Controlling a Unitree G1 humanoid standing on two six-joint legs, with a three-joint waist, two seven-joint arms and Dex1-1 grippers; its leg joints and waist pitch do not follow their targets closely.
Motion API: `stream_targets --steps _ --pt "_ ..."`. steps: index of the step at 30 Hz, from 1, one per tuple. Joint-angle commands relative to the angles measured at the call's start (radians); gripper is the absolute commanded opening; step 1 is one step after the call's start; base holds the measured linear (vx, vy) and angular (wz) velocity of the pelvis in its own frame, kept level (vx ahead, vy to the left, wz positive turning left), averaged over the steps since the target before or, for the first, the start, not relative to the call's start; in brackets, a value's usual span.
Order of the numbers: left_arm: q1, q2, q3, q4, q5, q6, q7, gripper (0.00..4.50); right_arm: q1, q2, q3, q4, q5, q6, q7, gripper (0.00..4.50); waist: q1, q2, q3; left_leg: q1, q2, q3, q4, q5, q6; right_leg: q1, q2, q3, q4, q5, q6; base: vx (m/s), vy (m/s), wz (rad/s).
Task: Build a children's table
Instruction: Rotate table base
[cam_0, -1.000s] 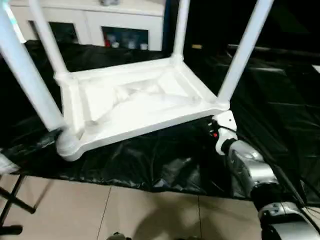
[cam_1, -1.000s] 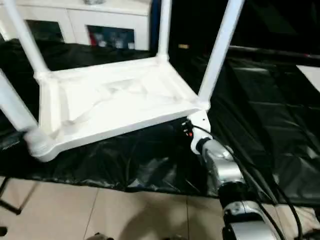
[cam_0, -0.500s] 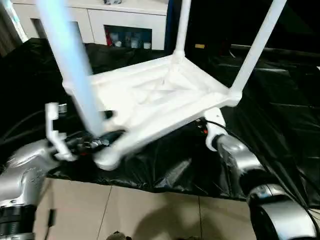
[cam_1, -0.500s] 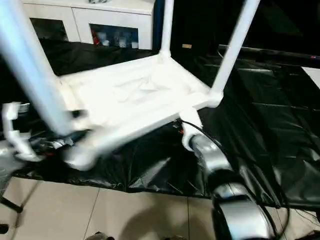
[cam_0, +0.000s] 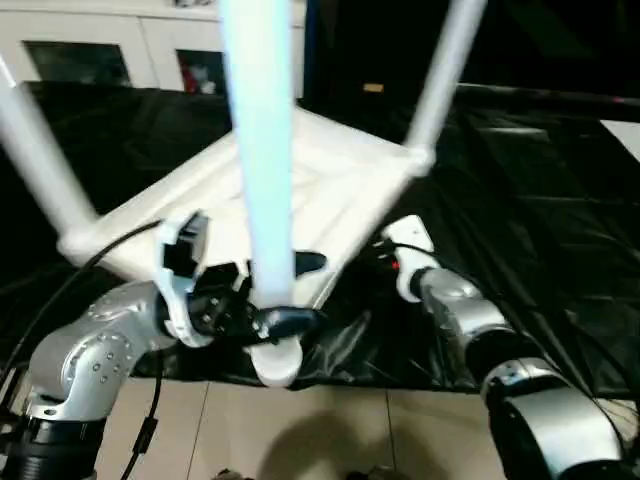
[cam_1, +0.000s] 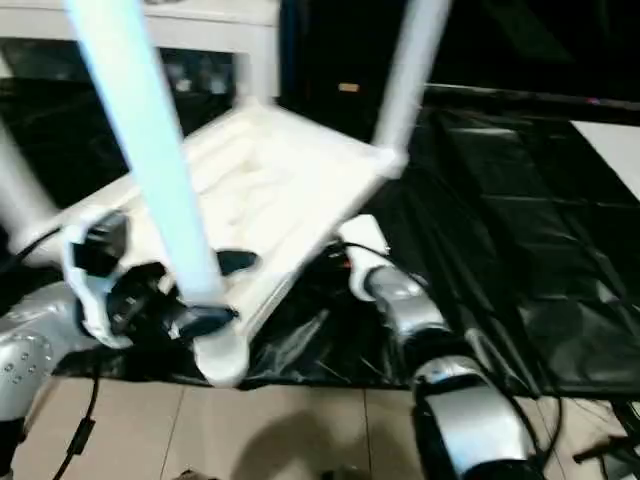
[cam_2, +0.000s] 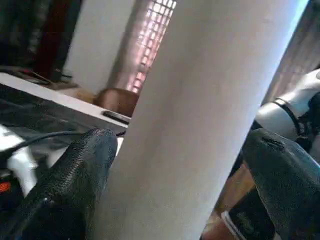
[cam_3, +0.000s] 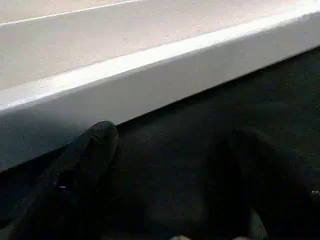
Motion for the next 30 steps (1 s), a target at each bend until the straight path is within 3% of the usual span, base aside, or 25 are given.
stream_targets --steps 1,9,11,13,14,17,22,23,24,25,27,30 --pt "-0.02 -0.017 -0.055 -0.032 -0.017 0.023 0.008 4.49 -0.025 0.05 0.034 0.017 -0.023 -0.028 0.039 4.13 0.007 0.004 -0.069 0.003 0.043 -0.021 -0.066 -0.207 -0.004 0.052 -0.072 0.065 -0.064 -0.258 -0.21 0.0 0.0 0.0" --pt "-0.149 -0.078 -0.085 0.131 0.11 -0.061 0.031 4.49 -0.054 0.089 0.022 0.056 -0.017 -0.063 0.067 4.13 0.0 0.0 -0.068 0.009 0.042 -0.025 -0.066 -0.24 -0.012 0.051 -0.075 0.067 -0.073 -0.304 -0.19 0.0 0.0 0.0" --pt "-0.241 -0.103 -0.098 0.259 0.187 -0.14 0.062 4.49 -0.074 0.082 0.014 0.083 -0.026 -0.072 -0.01 4.13 0.001 0.001 -0.069 0.011 0.042 -0.025 -0.066 -0.232 -0.015 0.05 -0.076 0.067 -0.074 -0.304 -0.188 0.0 0.0 0.0" --pt "-0.265 -0.109 -0.096 0.297 0.208 -0.167 0.075 4.49 -0.08 0.077 0.004 0.088 -0.022 -0.073 -0.036 4.13 0.004 0.002 -0.07 0.013 0.043 -0.026 -0.066 -0.232 -0.021 0.05 -0.076 0.067 -0.072 -0.293 -0.191 0.0 0.0 0.0" --pt "-0.302 -0.118 -0.105 0.363 0.269 -0.24 0.114 4.49 -0.081 0.063 -0.018 0.089 -0.016 -0.083 -0.049 4.13 0.004 0.001 -0.07 0.008 0.042 -0.027 -0.067 -0.225 -0.02 0.054 -0.077 0.066 -0.072 -0.291 -0.186 0.0 0.0 0.0" --pt "-0.341 -0.133 -0.125 0.436 0.35 -0.345 0.154 4.49 -0.072 0.036 -0.035 0.084 -0.01 -0.096 -0.037 4.13 0.01 0.004 -0.073 0.011 0.043 -0.025 -0.064 -0.216 -0.011 0.053 -0.078 0.067 -0.07 -0.264 -0.189 0.0 0.0 0.0" --pt "-0.378 -0.162 -0.173 0.54 0.474 -0.485 0.211 4.49 -0.031 -0.024 -0.051 0.046 0.005 -0.119 0.032 4.13 0.02 0.003 -0.079 0.008 0.043 -0.022 -0.061 -0.182 0.016 0.058 -0.076 0.065 -0.064 -0.18 -0.213 0.0 0.0 0.0" --pt "-0.386 -0.165 -0.181 0.568 0.495 -0.506 0.21 4.49 -0.024 -0.034 -0.052 0.043 0.008 -0.128 0.048 4.13 0.026 0.009 -0.08 0.01 0.044 -0.023 -0.061 -0.172 0.023 0.057 -0.077 0.065 -0.063 -0.164 -0.223 0.0 0.0 0.0" --pt "-0.388 -0.166 -0.182 0.574 0.498 -0.51 0.21 4.49 -0.023 -0.036 -0.052 0.043 0.008 -0.13 0.05 4.13 0.025 0.005 -0.08 0.007 0.043 -0.021 -0.06 -0.172 0.025 0.058 -0.076 0.064 -0.063 -0.16 -0.226 0.0 0.0 0.0" --pt "-0.389 -0.157 -0.199 0.597 0.532 -0.539 0.218 4.49 -0.003 -0.056 -0.049 0.013 0.017 -0.143 0.1 4.13 0.029 0.01 -0.08 0.007 0.044 -0.022 -0.06 -0.177 0.029 0.06 -0.076 0.064 -0.062 -0.147 -0.234 0.0 0.0 0.0" --pt "-0.386 -0.143 -0.215 0.619 0.556 -0.552 0.215 4.49 0.025 -0.081 -0.049 -0.033 0.034 -0.158 0.166 4.13 0.034 0.006 -0.079 0.006 0.045 -0.022 -0.06 -0.183 0.042 0.062 -0.076 0.062 -0.064 -0.151 -0.233 0.0 0.0 0.0" --pt "-0.366 -0.102 -0.232 0.639 0.575 -0.575 0.156 4.49 0.081 -0.127 -0.057 -0.143 0.078 -0.155 0.292 4.13 0.041 0.013 -0.078 0.007 0.047 -0.022 -0.059 -0.194 0.043 0.061 -0.076 0.06 -0.065 -0.187 -0.229 0.0 0.0 0.0"
